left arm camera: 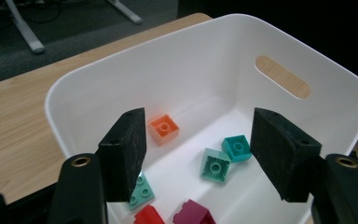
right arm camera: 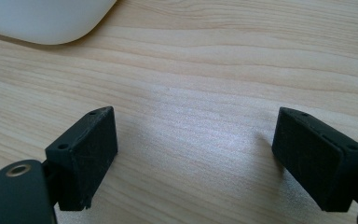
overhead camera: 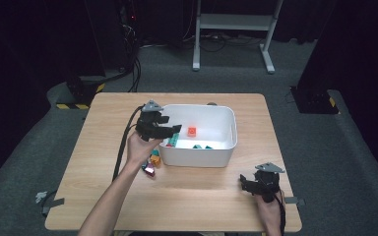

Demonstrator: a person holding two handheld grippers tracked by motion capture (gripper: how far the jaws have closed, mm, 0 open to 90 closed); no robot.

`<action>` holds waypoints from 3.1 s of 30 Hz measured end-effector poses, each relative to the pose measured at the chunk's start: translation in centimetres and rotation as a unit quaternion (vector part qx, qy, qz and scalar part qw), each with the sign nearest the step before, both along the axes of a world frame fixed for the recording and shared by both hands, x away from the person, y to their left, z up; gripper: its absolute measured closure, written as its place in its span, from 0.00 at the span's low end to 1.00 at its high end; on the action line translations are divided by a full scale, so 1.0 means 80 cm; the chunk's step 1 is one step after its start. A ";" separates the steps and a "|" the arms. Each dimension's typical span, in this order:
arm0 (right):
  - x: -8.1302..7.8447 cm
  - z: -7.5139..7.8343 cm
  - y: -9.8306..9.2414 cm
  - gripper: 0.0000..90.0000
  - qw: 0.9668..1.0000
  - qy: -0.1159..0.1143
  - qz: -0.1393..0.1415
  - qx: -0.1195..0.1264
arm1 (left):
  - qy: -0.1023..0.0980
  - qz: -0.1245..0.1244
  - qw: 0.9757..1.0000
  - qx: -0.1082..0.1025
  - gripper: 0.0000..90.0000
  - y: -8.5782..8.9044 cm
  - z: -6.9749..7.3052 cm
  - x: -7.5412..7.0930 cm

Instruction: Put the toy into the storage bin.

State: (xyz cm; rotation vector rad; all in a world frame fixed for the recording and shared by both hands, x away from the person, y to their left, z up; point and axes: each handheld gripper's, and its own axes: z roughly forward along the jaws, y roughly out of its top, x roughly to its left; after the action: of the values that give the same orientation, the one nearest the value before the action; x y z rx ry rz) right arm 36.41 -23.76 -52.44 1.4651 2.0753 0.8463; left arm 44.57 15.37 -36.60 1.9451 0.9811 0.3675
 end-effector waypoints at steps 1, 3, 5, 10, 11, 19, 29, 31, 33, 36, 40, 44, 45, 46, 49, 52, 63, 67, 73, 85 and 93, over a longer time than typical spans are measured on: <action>0.000 0.000 0.000 0.15 1.000 0.000 0.000 0.000 | -0.003 0.006 1.000 -0.001 0.39 0.006 0.002 -0.004; 0.000 0.000 0.000 0.15 1.000 0.000 0.000 0.000 | -0.008 0.015 1.000 -0.001 0.38 0.016 0.004 -0.011; 0.000 0.000 0.000 0.15 1.000 0.000 0.000 0.000 | -0.012 0.026 1.000 -0.006 0.38 0.028 0.007 -0.018; 0.000 0.000 0.000 0.15 1.000 0.000 0.000 0.000 | -0.023 0.053 0.998 -0.022 0.38 0.061 0.009 -0.039; 0.000 0.000 0.000 0.15 1.000 0.000 0.000 0.000 | -0.028 0.055 0.998 -0.021 0.38 0.066 0.009 -0.043; 0.000 0.000 0.001 0.15 1.000 0.000 -0.002 0.000 | -0.037 0.078 0.996 -0.034 0.38 0.096 0.007 -0.059; 0.000 0.000 0.001 0.15 1.000 0.000 -0.003 0.000 | -0.028 0.101 0.994 -0.036 0.37 0.118 -0.008 -0.073; 0.000 0.000 0.001 0.15 1.000 0.000 -0.003 0.000 | -0.025 0.105 0.994 -0.035 0.37 0.122 -0.011 -0.076; 0.000 0.000 0.001 0.15 1.000 0.000 -0.003 0.000 | -0.026 0.109 0.993 -0.029 0.36 0.125 -0.015 -0.079; 0.000 0.000 0.001 0.15 1.000 0.000 -0.003 0.000 | -0.024 0.112 0.993 -0.025 0.36 0.129 -0.023 -0.082; 0.000 0.000 0.001 0.15 1.000 0.000 -0.003 0.000 | -0.015 0.114 0.993 -0.028 0.36 0.136 -0.042 -0.090; 0.000 0.000 0.001 0.15 1.000 0.000 -0.003 0.000 | 0.009 0.115 0.993 -0.021 0.37 0.140 -0.069 -0.097; 0.000 0.000 0.001 0.15 1.000 0.000 -0.003 0.000 | 0.012 0.116 0.993 -0.020 0.37 0.140 -0.072 -0.098; 0.000 0.000 0.001 0.15 1.000 0.000 -0.003 0.000 | 0.012 0.116 0.993 -0.020 0.37 0.140 -0.072 -0.098; 0.000 0.000 0.001 0.15 1.000 0.000 -0.003 0.000 | 0.016 0.122 0.992 -0.019 0.37 0.140 -0.080 -0.100; 0.000 0.000 0.001 0.15 1.000 0.000 -0.003 0.000 | 0.017 0.126 0.992 -0.012 0.37 0.138 -0.087 -0.101; 0.000 0.000 0.001 0.15 1.000 0.000 -0.003 0.000 | 0.036 0.131 0.991 0.009 0.37 0.122 -0.125 -0.096; 0.000 0.000 0.001 0.15 1.000 0.000 -0.004 0.000 | 0.042 0.133 0.990 0.009 0.37 0.120 -0.132 -0.093; 0.000 0.000 0.001 0.15 1.000 0.000 -0.004 0.000 | 0.051 0.140 0.989 0.017 0.38 0.115 -0.147 -0.087; 0.001 0.000 0.001 0.15 1.000 0.000 -0.004 0.000 | 0.059 0.144 0.988 0.024 0.44 0.104 -0.163 -0.081; 0.000 0.000 0.001 0.15 1.000 0.000 -0.004 0.000 | 0.062 0.145 0.987 0.023 0.50 0.102 -0.169 -0.078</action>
State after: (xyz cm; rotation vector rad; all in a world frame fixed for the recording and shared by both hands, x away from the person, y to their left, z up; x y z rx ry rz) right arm 36.45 -23.69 -52.44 1.4711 2.0688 0.8434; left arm 38.31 23.49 -50.14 1.8868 1.3536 0.4391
